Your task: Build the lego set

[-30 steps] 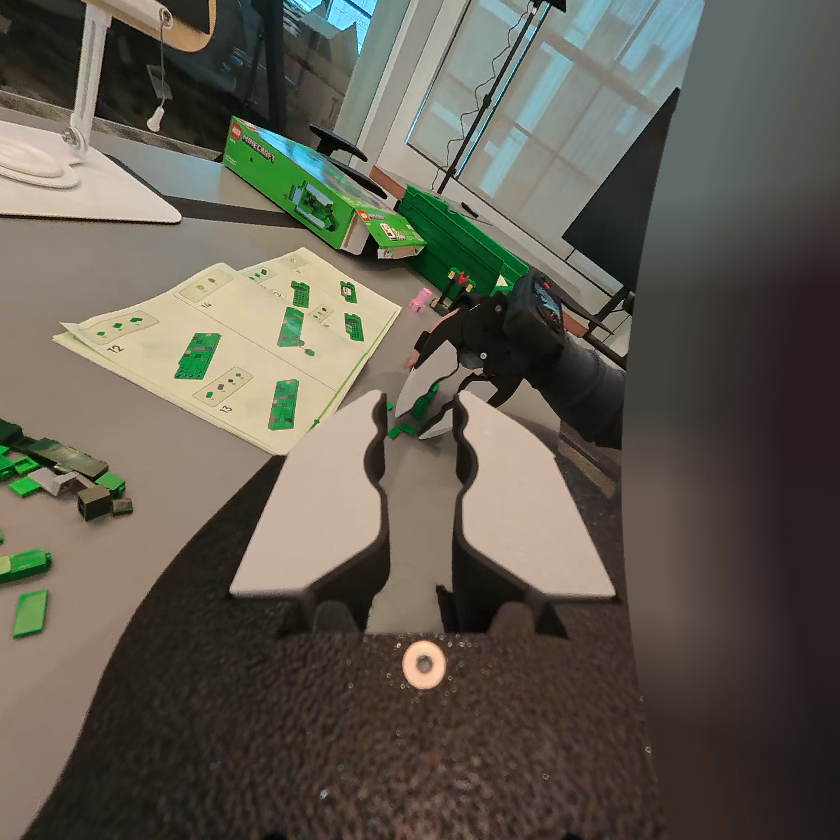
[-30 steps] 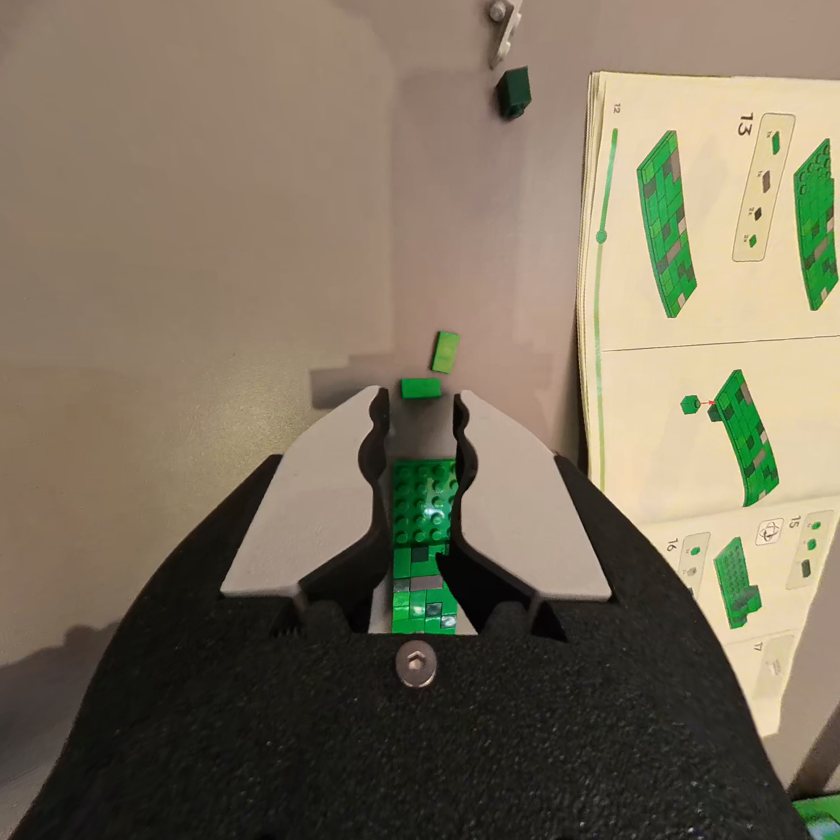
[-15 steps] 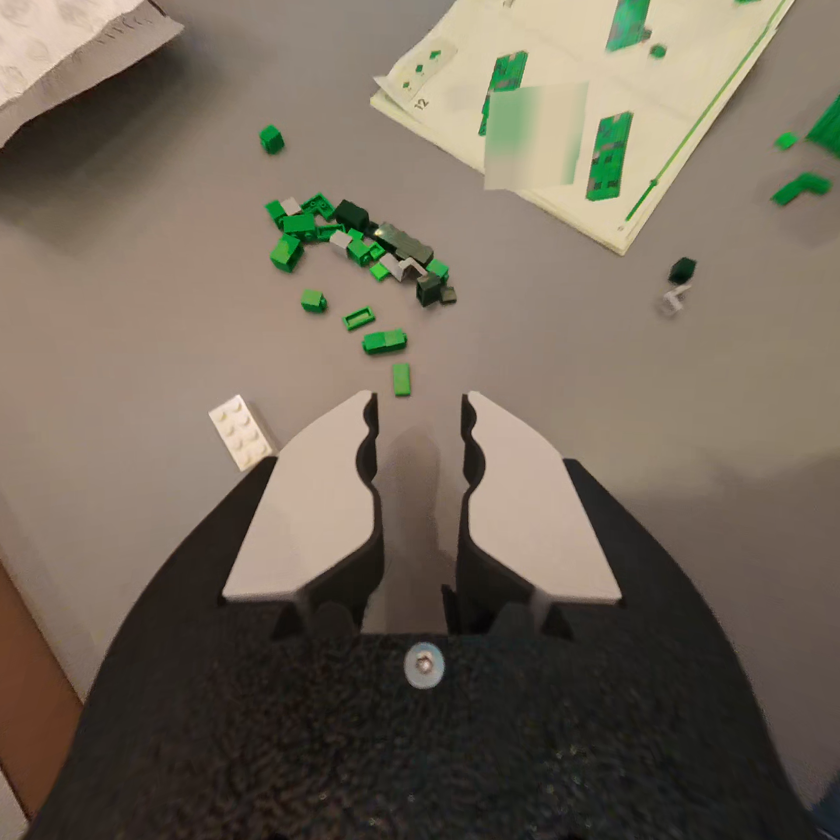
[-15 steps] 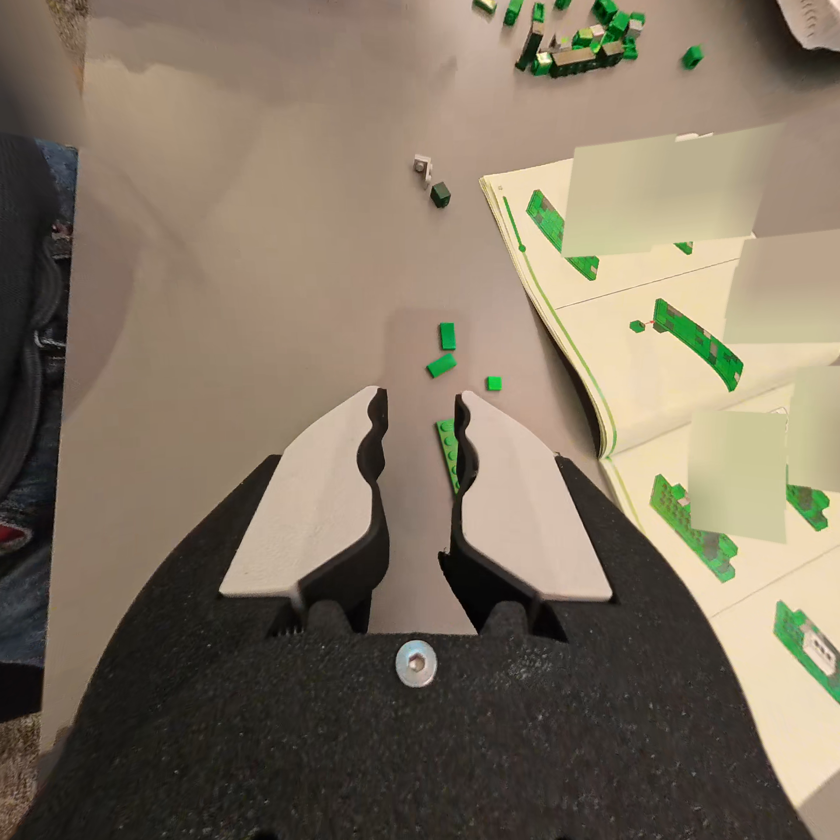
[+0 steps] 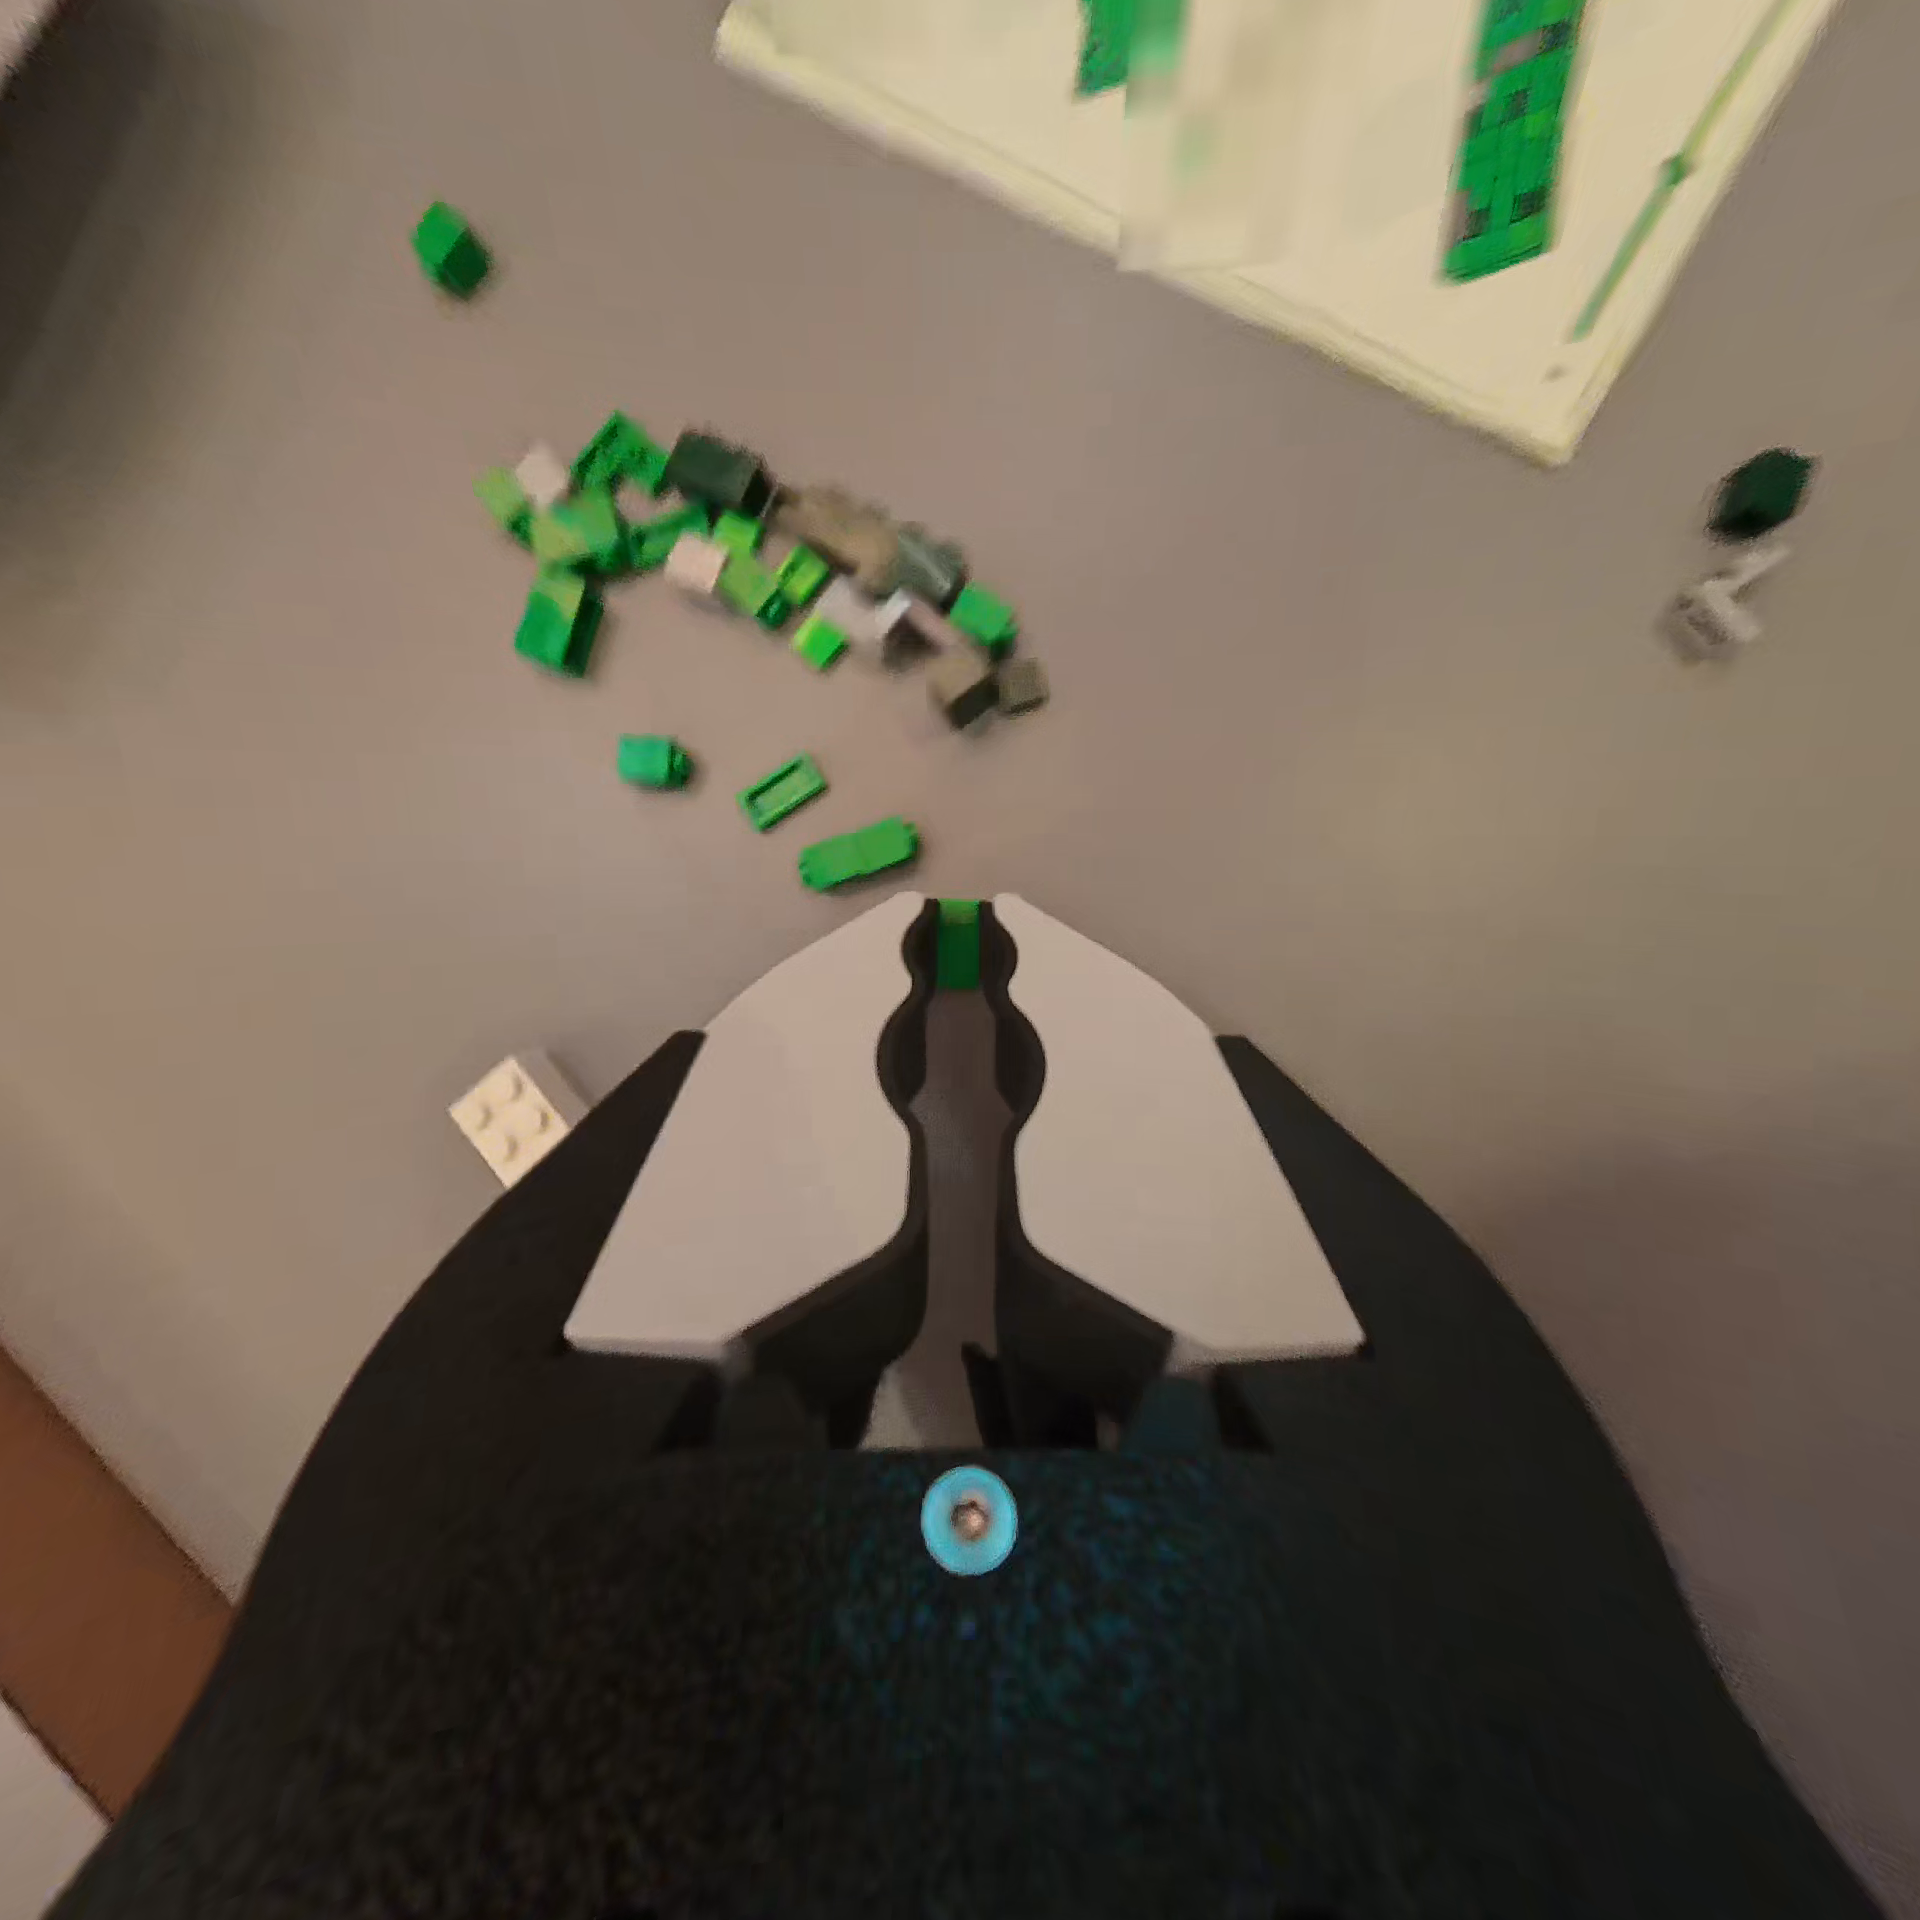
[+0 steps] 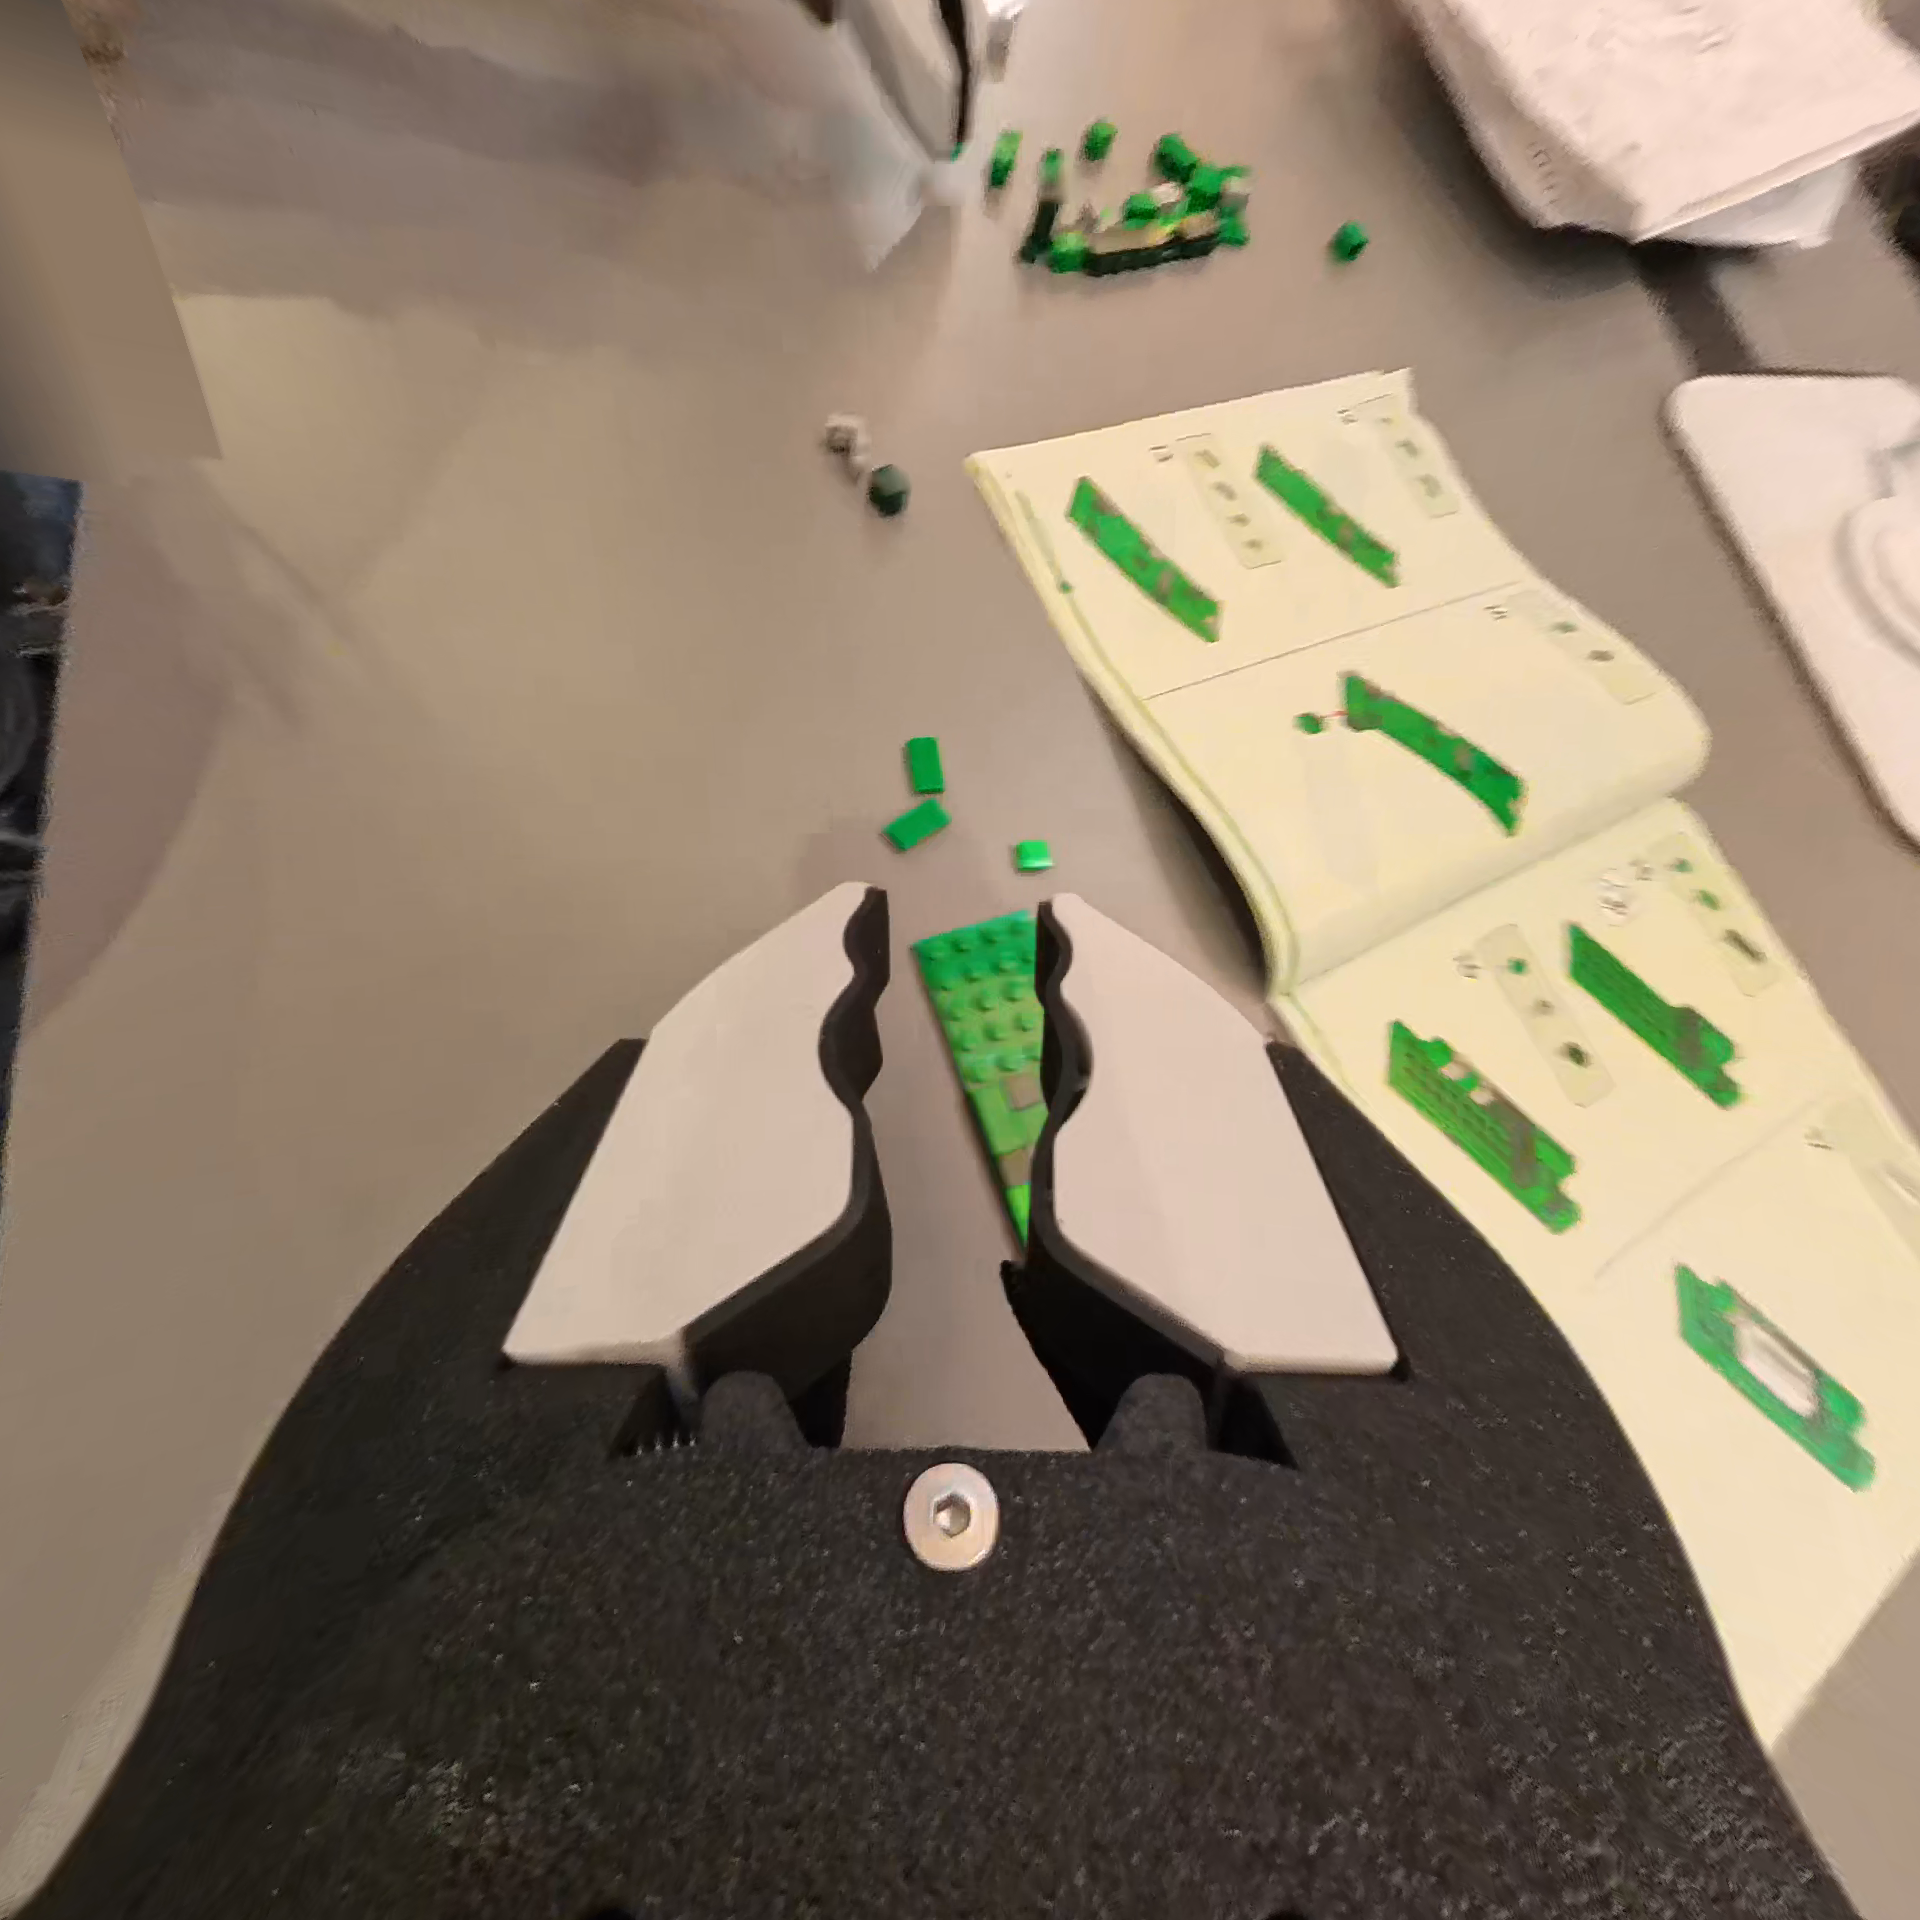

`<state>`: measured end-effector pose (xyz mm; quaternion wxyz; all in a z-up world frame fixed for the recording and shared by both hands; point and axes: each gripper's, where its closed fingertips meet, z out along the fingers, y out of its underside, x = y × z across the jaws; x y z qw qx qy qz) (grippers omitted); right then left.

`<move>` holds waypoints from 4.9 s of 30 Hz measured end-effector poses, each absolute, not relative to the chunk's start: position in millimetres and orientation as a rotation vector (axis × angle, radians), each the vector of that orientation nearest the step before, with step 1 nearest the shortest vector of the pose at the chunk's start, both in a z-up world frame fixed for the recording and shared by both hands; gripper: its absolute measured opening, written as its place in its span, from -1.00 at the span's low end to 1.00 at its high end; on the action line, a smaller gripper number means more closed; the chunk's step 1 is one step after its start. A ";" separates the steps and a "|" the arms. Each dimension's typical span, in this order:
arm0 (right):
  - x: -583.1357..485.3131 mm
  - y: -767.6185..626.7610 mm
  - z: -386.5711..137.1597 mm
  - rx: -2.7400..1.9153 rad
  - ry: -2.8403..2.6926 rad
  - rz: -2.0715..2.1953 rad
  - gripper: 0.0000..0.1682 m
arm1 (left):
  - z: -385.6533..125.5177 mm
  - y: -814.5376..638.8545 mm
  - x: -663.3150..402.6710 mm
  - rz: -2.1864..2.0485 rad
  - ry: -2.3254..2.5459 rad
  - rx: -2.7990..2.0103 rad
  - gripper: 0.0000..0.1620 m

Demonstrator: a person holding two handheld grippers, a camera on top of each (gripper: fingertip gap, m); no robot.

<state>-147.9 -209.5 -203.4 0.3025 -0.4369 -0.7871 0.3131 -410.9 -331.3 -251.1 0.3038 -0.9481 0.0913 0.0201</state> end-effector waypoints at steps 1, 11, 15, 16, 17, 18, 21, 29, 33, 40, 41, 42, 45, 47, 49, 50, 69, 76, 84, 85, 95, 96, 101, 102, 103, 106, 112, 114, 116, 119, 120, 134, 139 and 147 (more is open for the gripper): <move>-151.0 -200.1 -198.6 -1.149 -2.027 0.824 -0.69 | -237.3 -325.6 -394.2 0.053 0.331 -2.449 -0.92; -157.2 -135.0 -178.9 -1.048 -1.546 0.842 -0.90 | -235.5 -272.3 -185.2 -0.218 1.075 -2.208 -0.92; -155.0 -140.4 -178.7 -1.039 -1.502 0.928 -0.91 | -245.4 -255.7 -171.5 -0.253 1.099 -2.224 -0.91; -155.6 -140.9 -179.0 -1.035 -1.504 0.922 -0.91 | -246.8 -252.8 -170.5 -0.262 1.096 -2.232 -0.91; -156.1 -141.4 -179.1 -1.027 -1.505 0.916 -0.91 | -248.6 -251.2 -169.9 -0.272 1.099 -2.245 -0.91; -156.4 -142.5 -179.4 -1.023 -1.508 0.916 -0.91 | -250.7 -250.3 -169.7 -0.278 1.103 -2.261 -0.91; -156.8 -146.1 -177.8 -1.012 -1.505 0.935 -0.90 | -254.8 -247.7 -170.0 -0.272 1.102 -2.281 -0.85; -155.9 -150.5 -173.2 -1.001 -1.483 0.978 -0.90 | -248.6 -258.2 -176.8 -0.329 1.048 -2.238 -0.64; -154.6 -175.3 -172.0 -0.930 -1.577 1.082 -1.00 | -244.2 -258.2 -182.9 -0.409 0.971 -2.231 -0.61; -176.0 -245.9 -214.2 -0.832 -1.995 0.859 -1.00 | -254.4 -254.0 -172.5 -0.455 0.982 -2.256 -0.47; -178.3 -248.5 -221.8 -0.821 -2.026 0.797 -1.00 | -255.9 -253.3 -172.8 -0.449 0.983 -2.264 -0.45; -179.5 -249.4 -227.7 -0.811 -2.045 0.752 -1.00 | -256.1 -253.0 -174.0 -0.437 0.985 -2.268 -0.43; -178.3 -243.7 -225.5 -0.797 -2.007 0.734 -1.00 | -247.1 -255.4 -185.1 -0.392 0.959 -2.248 -0.42; -175.8 -236.4 -212.4 -0.806 -1.924 0.787 -1.00 | -232.4 -260.2 -204.6 -0.350 0.877 -2.222 -0.42; -173.2 -227.1 -197.9 -0.809 -1.824 0.826 -1.00 | -215.1 -266.2 -240.0 -0.284 0.710 -2.204 -0.43; -171.8 -222.2 -192.2 -0.812 -1.780 0.836 -1.00 | -208.2 -269.1 -265.4 -0.225 0.594 -2.206 -0.45; -174.3 -210.7 -202.3 -0.872 -1.765 0.817 -1.00 | -252.5 -306.4 -447.5 0.088 0.314 -2.606 -0.83; -173.4 -209.8 -200.8 -0.867 -1.762 0.807 -1.00 | -250.7 -302.2 -439.1 -0.109 -0.093 -2.627 -0.68; -172.4 -212.0 -201.3 -0.842 -1.777 0.778 -1.00 | -262.7 -300.4 -442.5 0.013 -0.119 -2.690 -0.84; -172.4 -212.3 -201.3 -0.839 -1.778 0.775 -1.00 | -263.6 -299.2 -442.2 0.047 -0.085 -2.688 -1.00; -177.9 -221.0 -168.5 -0.676 -1.637 0.705 -1.00 | -187.8 -271.5 -389.9 0.222 0.323 -2.161 -1.00; -179.1 -224.4 -165.5 -0.664 -1.631 0.710 -1.00 | -178.4 -270.4 -380.9 0.193 0.349 -2.102 -1.00; -181.8 -229.3 -165.5 -0.663 -1.627 0.722 -1.00 | -170.8 -289.8 -410.8 0.260 0.204 -2.170 -1.00; -181.8 -229.0 -166.8 -0.672 -1.629 0.733 -1.00 | -179.6 -295.3 -419.1 0.206 0.146 -2.234 -1.00; -181.8 -228.5 -167.6 -0.682 -1.630 0.745 -1.00 | -190.8 -300.7 -427.3 0.167 0.102 -2.305 -1.00; -181.8 -227.2 -170.6 -0.706 -1.637 0.766 -1.00 | -220.3 -312.7 -450.7 0.258 0.151 -2.470 -0.92; -181.7 -227.4 -181.5 -0.717 -1.676 0.746 -1.00 | -251.8 -318.9 -452.0 0.074 0.342 -2.623 -0.91; -181.8 -227.7 -184.1 -0.722 -1.687 0.748 -1.00 | -259.0 -324.1 -454.9 0.046 0.399 -2.673 -0.91; -181.9 -227.7 -185.7 -0.725 -1.694 0.747 -1.00 | -263.2 -326.0 -453.1 0.006 0.437 -2.695 -0.88; -181.9 -227.6 -186.5 -0.726 -1.698 0.748 -1.00 | -263.3 -323.1 -450.9 -0.016 0.473 -2.680 -0.87; -181.9 -227.6 -186.8 -0.727 -1.699 0.749 -1.00 | -263.3 -322.1 -450.5 -0.026 0.471 -2.678 -0.85; -182.9 -227.9 -192.2 -0.737 -1.723 0.749 -1.00 | -263.2 -312.9 -446.1 -0.101 0.608 -2.596 -0.80; -183.8 -227.4 -194.4 -0.741 -1.726 0.739 -1.00 | -261.0 -311.4 -445.5 -0.114 0.691 -2.545 -0.81; -194.1 -232.1 -138.3 -0.506 -1.505 0.466 -0.90 | -131.3 -261.6 -311.0 -0.619 0.435 -1.777 -0.81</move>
